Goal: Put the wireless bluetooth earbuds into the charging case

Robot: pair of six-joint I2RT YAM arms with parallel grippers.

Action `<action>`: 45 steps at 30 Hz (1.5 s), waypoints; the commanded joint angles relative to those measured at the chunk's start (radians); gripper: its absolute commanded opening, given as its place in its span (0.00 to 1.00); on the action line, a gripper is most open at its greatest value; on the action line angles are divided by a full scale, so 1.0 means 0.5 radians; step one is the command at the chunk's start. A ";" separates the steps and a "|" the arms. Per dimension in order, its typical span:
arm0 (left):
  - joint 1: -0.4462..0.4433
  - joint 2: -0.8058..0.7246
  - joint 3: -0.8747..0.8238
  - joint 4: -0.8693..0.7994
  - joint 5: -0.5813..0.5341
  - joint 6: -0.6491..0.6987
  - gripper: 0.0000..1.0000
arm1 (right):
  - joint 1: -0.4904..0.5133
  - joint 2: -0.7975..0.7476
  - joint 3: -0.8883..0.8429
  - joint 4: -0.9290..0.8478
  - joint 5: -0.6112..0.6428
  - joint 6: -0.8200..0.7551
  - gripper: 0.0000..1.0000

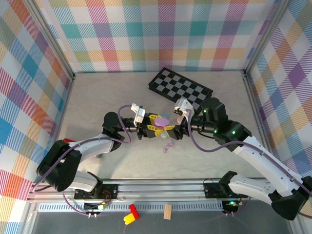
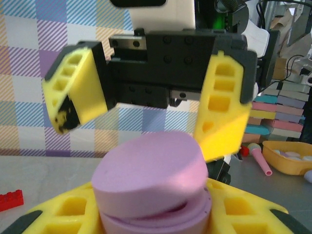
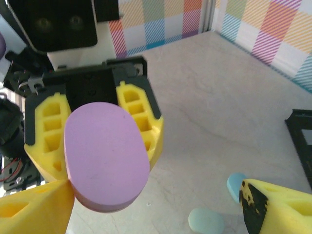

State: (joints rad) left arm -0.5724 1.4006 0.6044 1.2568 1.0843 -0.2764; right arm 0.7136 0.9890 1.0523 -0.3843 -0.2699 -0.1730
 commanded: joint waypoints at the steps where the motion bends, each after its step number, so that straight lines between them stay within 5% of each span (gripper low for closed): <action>1: 0.013 -0.061 -0.028 0.092 0.095 0.022 0.31 | -0.008 -0.036 -0.017 0.166 0.092 0.089 0.86; 11: 0.010 -0.077 -0.051 0.134 0.118 0.008 0.31 | -0.016 0.044 0.039 0.184 0.201 0.298 0.83; 21: 0.010 -0.127 -0.088 0.132 0.094 0.040 0.31 | -0.090 0.148 0.105 0.133 0.046 0.404 0.51; 38: 0.013 -0.080 -0.049 0.134 0.010 0.021 0.31 | -0.123 0.145 0.045 0.194 -0.353 0.319 0.68; 45: 0.010 -0.071 -0.019 0.134 0.060 -0.040 0.31 | -0.120 0.183 0.012 0.289 -0.416 0.236 0.64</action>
State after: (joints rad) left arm -0.5671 1.3727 0.5671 1.2648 1.0767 -0.2771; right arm 0.6601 1.0630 1.0637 -0.2916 -0.4355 -0.0196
